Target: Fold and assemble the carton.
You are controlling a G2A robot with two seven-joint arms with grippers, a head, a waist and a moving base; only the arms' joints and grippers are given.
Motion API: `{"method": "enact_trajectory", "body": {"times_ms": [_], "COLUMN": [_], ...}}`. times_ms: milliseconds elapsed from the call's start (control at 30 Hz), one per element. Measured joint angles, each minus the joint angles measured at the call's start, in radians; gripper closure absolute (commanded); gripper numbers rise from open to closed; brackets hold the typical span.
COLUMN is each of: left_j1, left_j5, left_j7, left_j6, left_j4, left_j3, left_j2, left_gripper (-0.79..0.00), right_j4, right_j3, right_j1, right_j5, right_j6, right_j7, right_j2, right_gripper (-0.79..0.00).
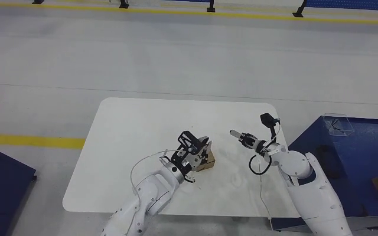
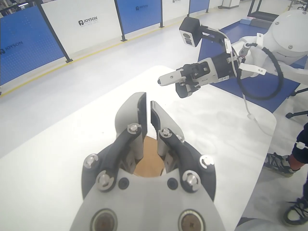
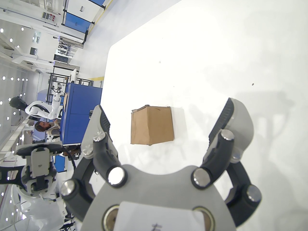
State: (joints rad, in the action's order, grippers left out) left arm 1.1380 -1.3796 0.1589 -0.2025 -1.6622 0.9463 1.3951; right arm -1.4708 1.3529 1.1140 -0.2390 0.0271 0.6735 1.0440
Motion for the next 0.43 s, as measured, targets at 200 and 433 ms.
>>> {"method": "enact_trajectory", "body": {"times_ms": [200, 433], "left_j1": [-0.001, -0.001], "left_j5": [0.001, 0.001], "left_j7": [0.000, 0.000], "left_j6": [0.000, 0.000], "left_j4": [0.001, 0.001], "left_j3": [-0.001, -0.001], "left_j2": [0.000, 0.000], "left_gripper": [-0.527, -0.764], "right_j4": [0.000, 0.000], "right_j3": [0.000, 0.000], "right_j1": [0.000, 0.000], "right_j5": [0.000, 0.000], "right_j6": [0.000, 0.000], "right_j7": [0.000, 0.000], "right_j2": [0.000, 0.000], "right_gripper": [-0.784, -0.785]}}
